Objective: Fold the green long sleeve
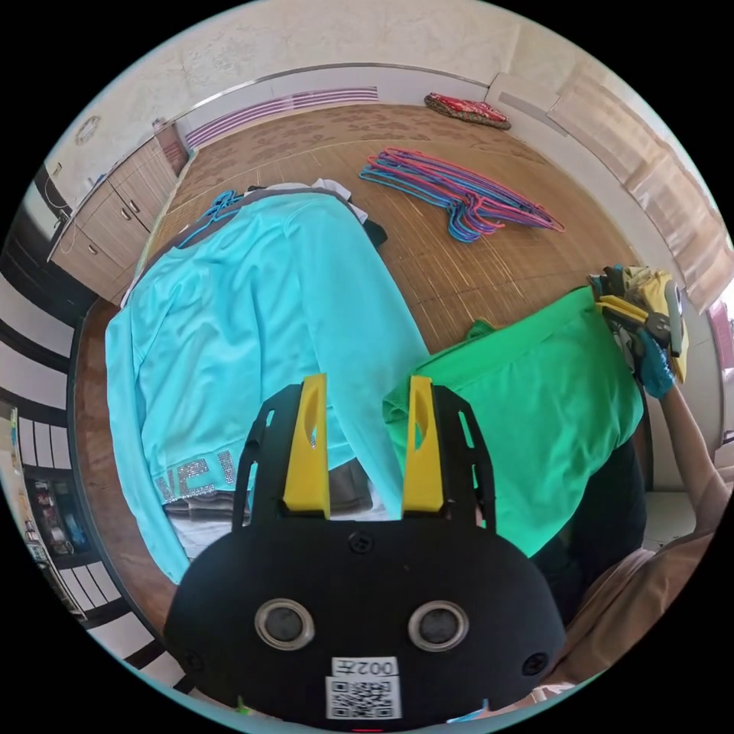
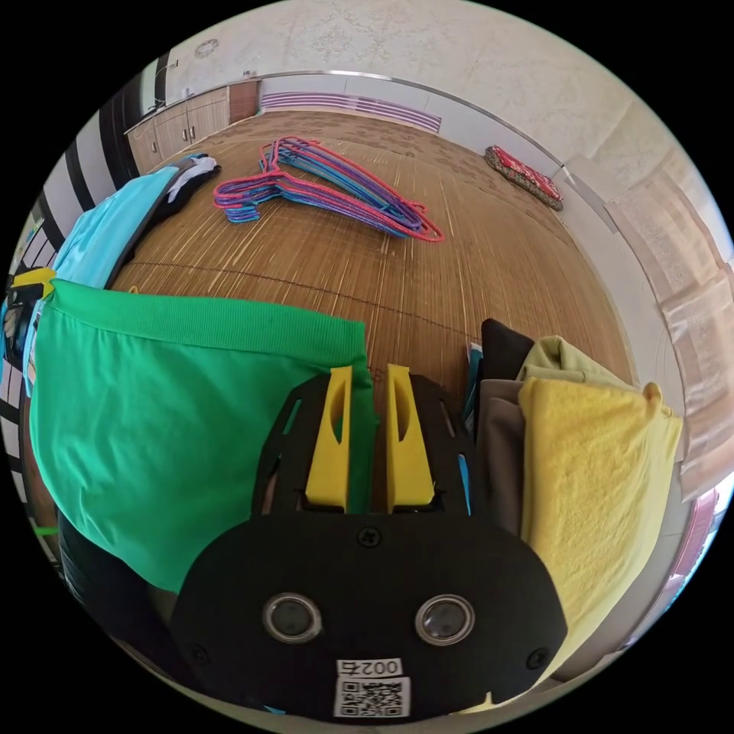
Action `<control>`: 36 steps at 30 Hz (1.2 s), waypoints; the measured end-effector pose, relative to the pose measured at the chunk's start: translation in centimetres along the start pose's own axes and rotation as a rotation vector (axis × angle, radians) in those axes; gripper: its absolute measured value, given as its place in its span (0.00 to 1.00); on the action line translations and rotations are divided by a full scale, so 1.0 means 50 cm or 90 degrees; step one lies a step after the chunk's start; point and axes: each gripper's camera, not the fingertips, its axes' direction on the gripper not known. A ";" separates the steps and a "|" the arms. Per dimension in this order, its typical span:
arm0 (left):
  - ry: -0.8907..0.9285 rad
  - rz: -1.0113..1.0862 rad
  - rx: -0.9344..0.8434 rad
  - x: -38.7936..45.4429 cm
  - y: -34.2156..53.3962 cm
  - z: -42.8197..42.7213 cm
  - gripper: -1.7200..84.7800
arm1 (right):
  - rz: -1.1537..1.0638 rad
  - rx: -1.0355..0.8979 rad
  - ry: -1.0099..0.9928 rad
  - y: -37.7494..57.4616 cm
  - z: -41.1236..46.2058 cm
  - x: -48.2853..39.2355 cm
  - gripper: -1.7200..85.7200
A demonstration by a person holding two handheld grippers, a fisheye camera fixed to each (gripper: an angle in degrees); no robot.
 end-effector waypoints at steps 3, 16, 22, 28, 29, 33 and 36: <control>0.076 -0.018 0.009 -0.036 0.002 -0.005 0.16 | 0.000 0.009 -0.017 0.001 0.005 -0.005 0.10; 0.140 -0.072 0.081 -0.117 0.053 -0.002 0.10 | -0.004 0.047 -0.035 0.020 0.027 -0.024 0.11; 0.053 -0.020 0.051 -0.044 0.070 0.062 0.09 | 0.050 0.029 -0.061 0.034 0.056 -0.014 0.12; -0.076 0.004 0.018 0.009 0.093 0.121 0.07 | 0.077 0.016 -0.045 0.060 0.072 -0.009 0.12; -0.093 -0.002 0.019 0.015 0.097 0.124 0.07 | 0.073 0.014 -0.051 0.065 0.072 -0.009 0.12; -0.105 -0.022 0.034 0.029 0.113 0.112 0.06 | 0.052 0.022 -0.039 0.090 0.047 -0.024 0.11; -0.096 -0.003 0.067 0.050 0.145 0.076 0.06 | -0.008 0.083 -0.020 0.141 -0.006 -0.064 0.11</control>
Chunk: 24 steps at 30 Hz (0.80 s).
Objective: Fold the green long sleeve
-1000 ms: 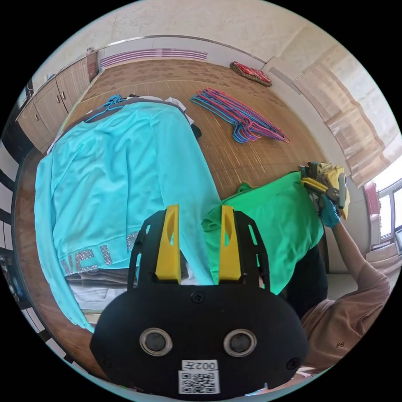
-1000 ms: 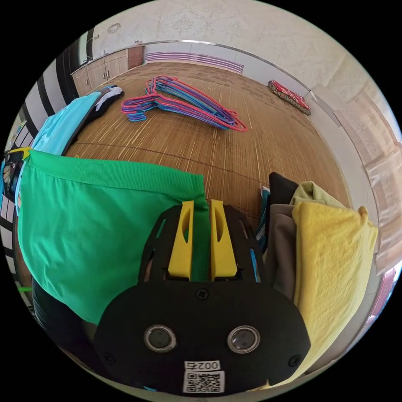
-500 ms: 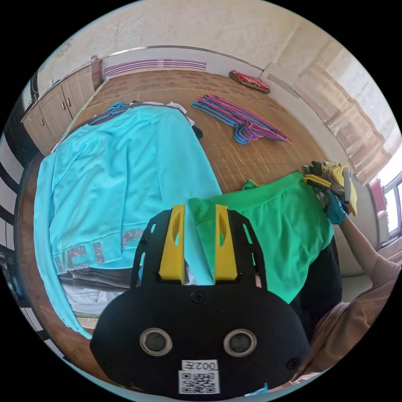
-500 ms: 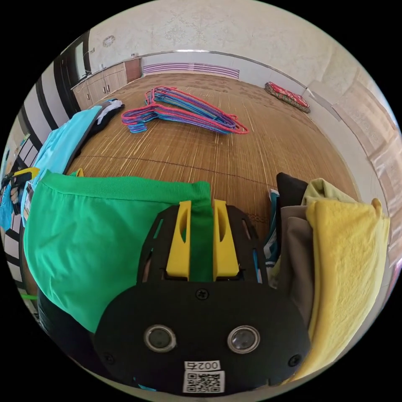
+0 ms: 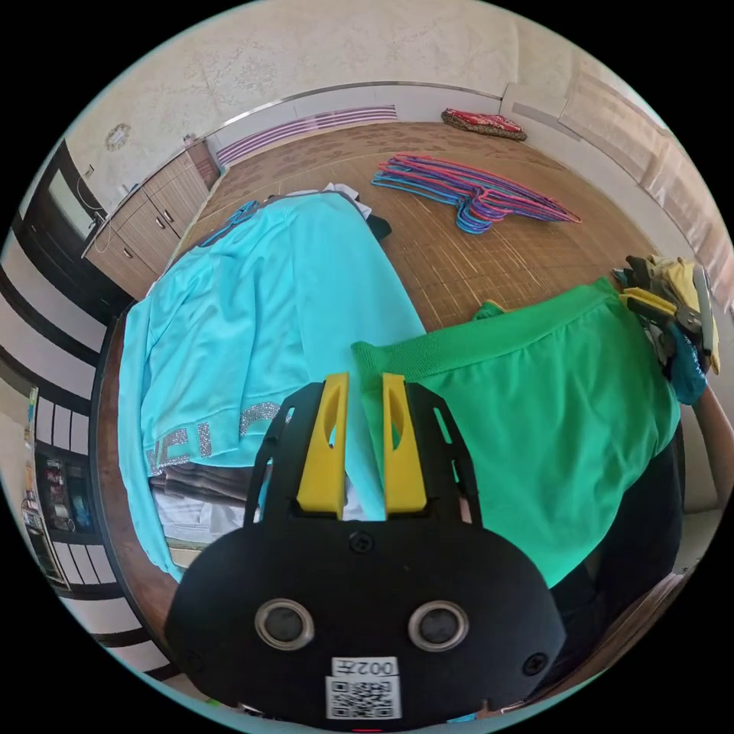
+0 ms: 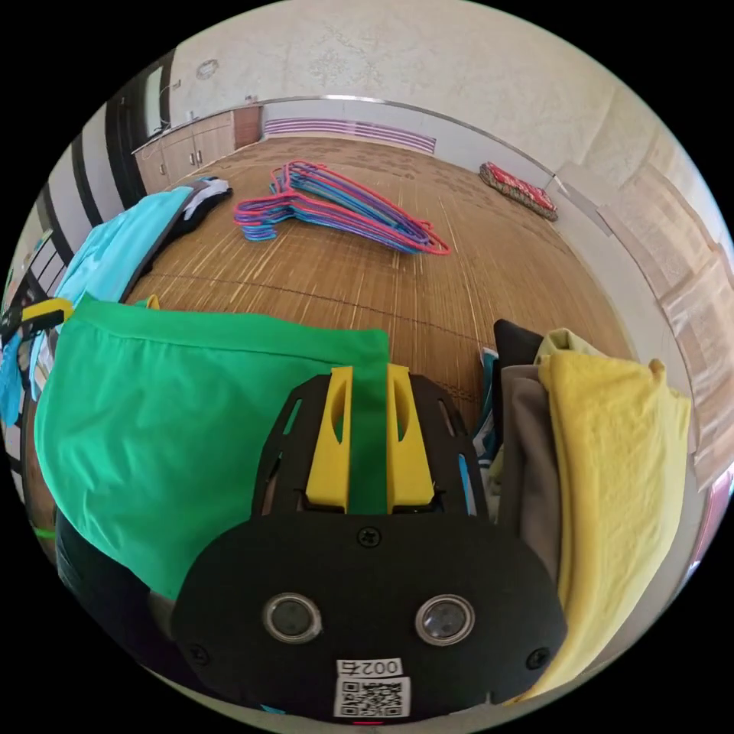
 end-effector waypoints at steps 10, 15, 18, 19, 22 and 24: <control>0.149 0.151 0.009 0.051 0.231 -0.112 0.12 | -0.188 0.040 -0.157 0.276 -0.180 -0.038 0.11; 0.187 0.147 -0.028 0.048 0.350 -0.106 0.16 | -0.145 0.011 -0.117 0.407 -0.198 0.030 0.13; 0.186 0.143 -0.049 0.051 0.398 -0.091 0.16 | -0.143 -0.012 -0.133 0.456 -0.186 0.072 0.15; 0.186 0.151 -0.062 0.057 0.411 -0.082 0.16 | -0.146 -0.022 -0.154 0.467 -0.178 0.083 0.15; 0.204 0.166 -0.072 0.075 0.432 -0.061 0.16 | -0.155 -0.034 -0.221 0.481 -0.163 0.099 0.16; 0.206 0.174 -0.080 0.089 0.439 -0.050 0.15 | -0.165 -0.030 -0.228 0.485 -0.160 0.102 0.15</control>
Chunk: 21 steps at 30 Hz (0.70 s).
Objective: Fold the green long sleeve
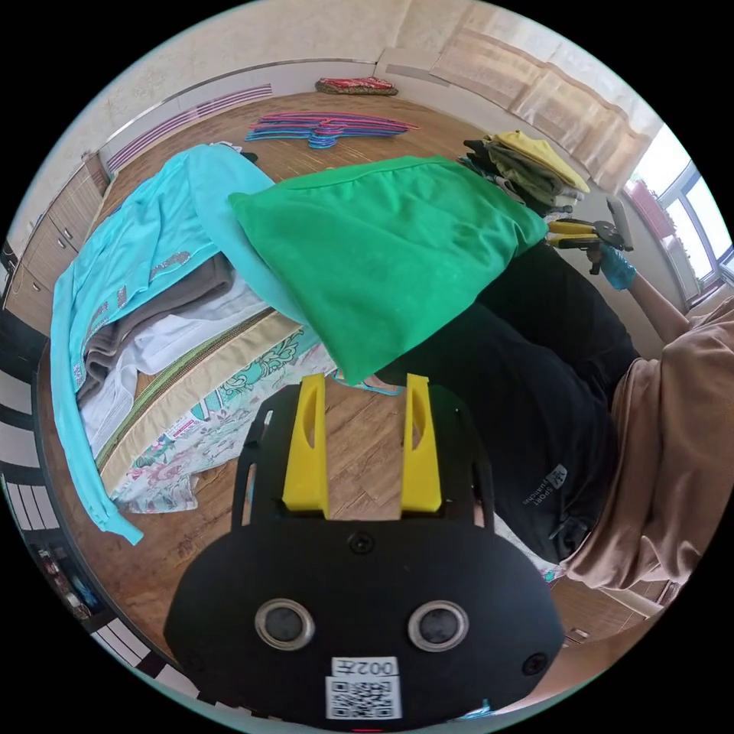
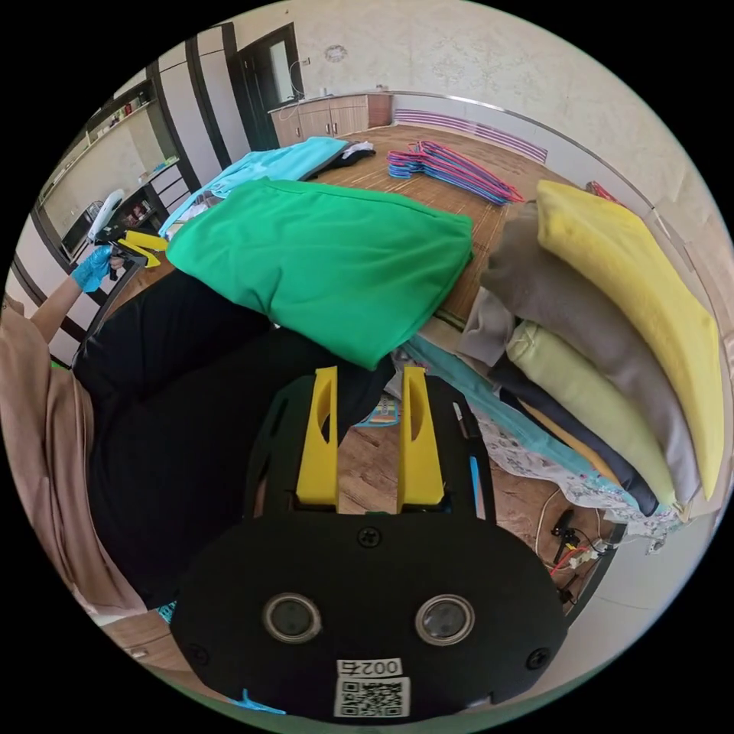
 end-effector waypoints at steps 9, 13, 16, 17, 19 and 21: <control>-0.035 0.018 0.000 0.048 0.016 0.030 0.06 | -0.041 -0.008 -0.015 0.039 -0.017 0.018 0.06; -0.037 0.021 0.041 0.070 0.038 0.016 0.02 | -0.059 0.005 -0.007 0.065 -0.041 0.023 0.02; -0.074 0.018 0.051 0.091 0.051 0.003 0.01 | -0.073 0.005 0.006 0.083 -0.060 0.029 0.01; -0.099 0.016 0.054 0.101 0.054 -0.006 0.01 | -0.077 0.003 0.007 0.091 -0.069 0.034 0.01; -0.129 0.009 0.067 0.116 0.059 -0.021 0.01 | -0.077 0.006 -0.012 0.105 -0.082 0.045 0.01; -0.157 0.005 0.069 0.130 0.061 -0.028 0.01 | -0.071 0.010 -0.051 0.121 -0.092 0.058 0.01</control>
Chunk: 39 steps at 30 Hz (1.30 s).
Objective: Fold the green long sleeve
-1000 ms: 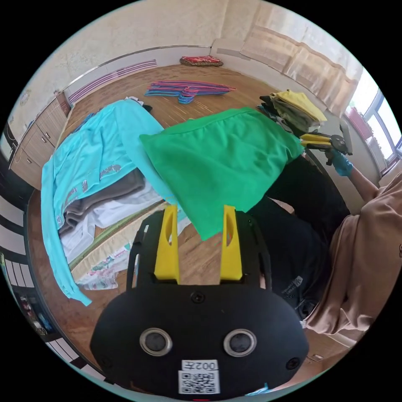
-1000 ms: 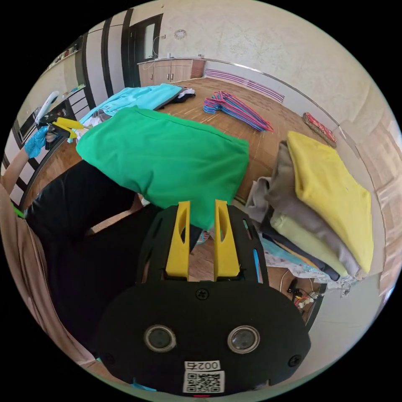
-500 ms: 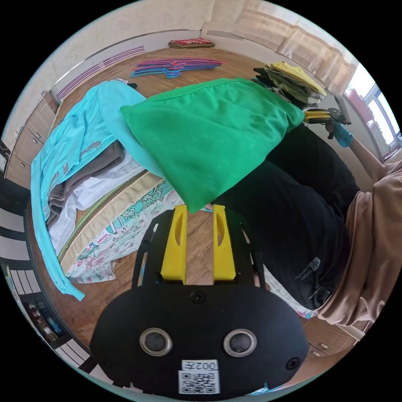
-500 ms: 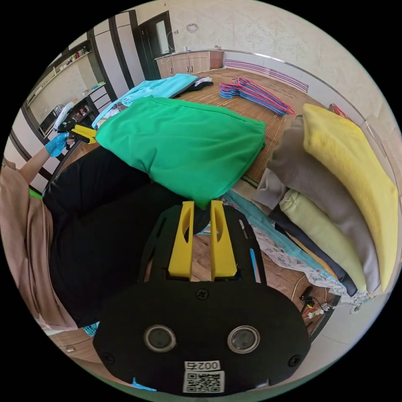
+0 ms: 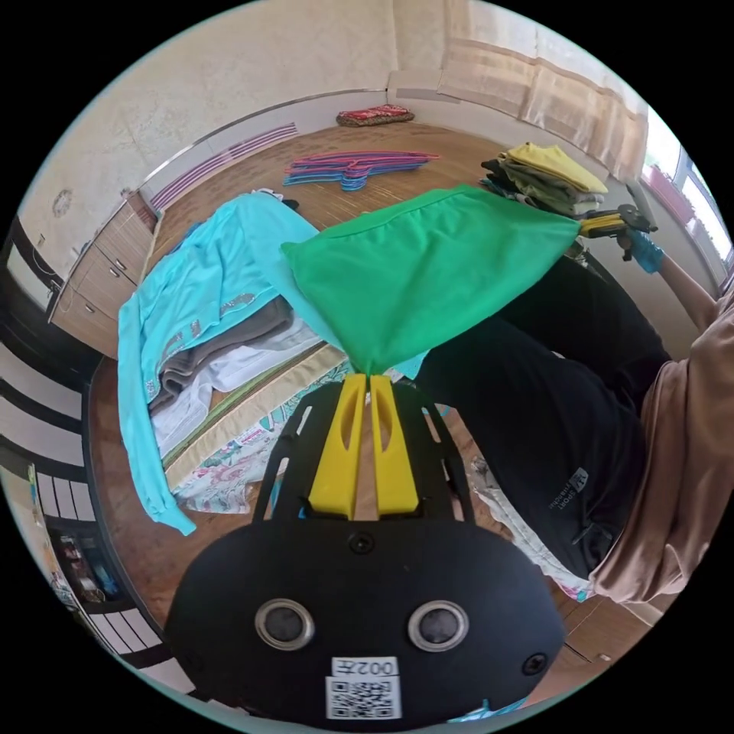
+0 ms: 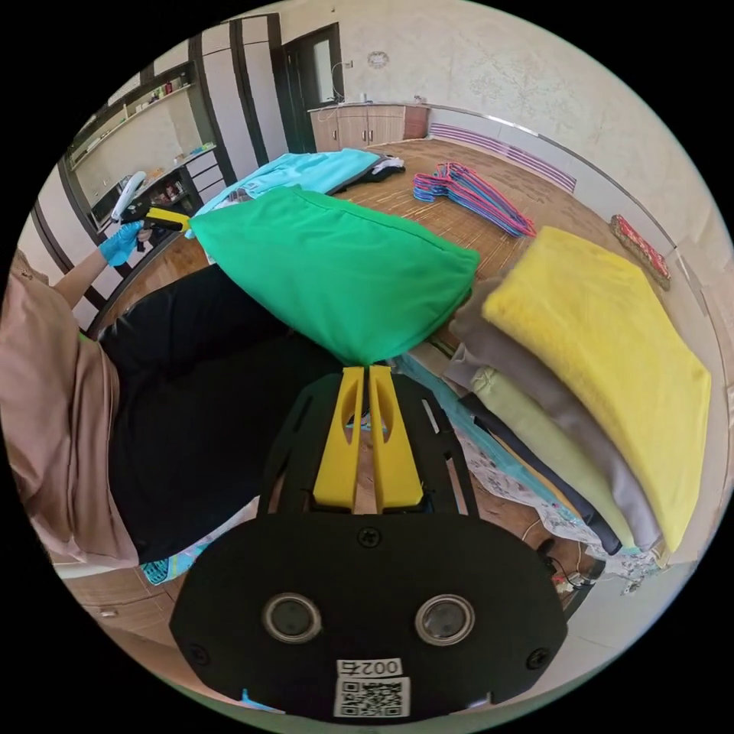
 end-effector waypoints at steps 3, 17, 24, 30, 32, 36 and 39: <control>-0.023 -0.012 -0.017 0.019 0.005 0.008 0.01 | -0.002 0.001 -0.036 0.027 -0.011 0.001 0.01; -0.026 -0.155 -0.056 0.061 0.040 0.071 0.01 | -0.022 0.013 -0.109 0.150 -0.045 -0.081 0.01; -0.034 -0.247 -0.002 0.095 0.036 0.013 0.01 | -0.027 0.035 -0.098 0.171 -0.078 -0.081 0.01; -0.071 -0.150 0.075 0.184 -0.046 -0.065 0.02 | -0.040 0.062 -0.084 0.172 -0.110 -0.087 0.01; -0.012 -0.068 0.094 0.235 -0.094 -0.072 0.03 | -0.047 0.075 -0.075 0.171 -0.122 -0.090 0.01; 0.052 0.054 0.109 0.327 -0.161 -0.064 0.05 | -0.054 0.104 -0.074 0.168 -0.139 -0.089 0.01; 0.099 0.137 0.132 0.409 -0.208 -0.051 0.06 | -0.063 0.124 -0.073 0.164 -0.152 -0.092 0.01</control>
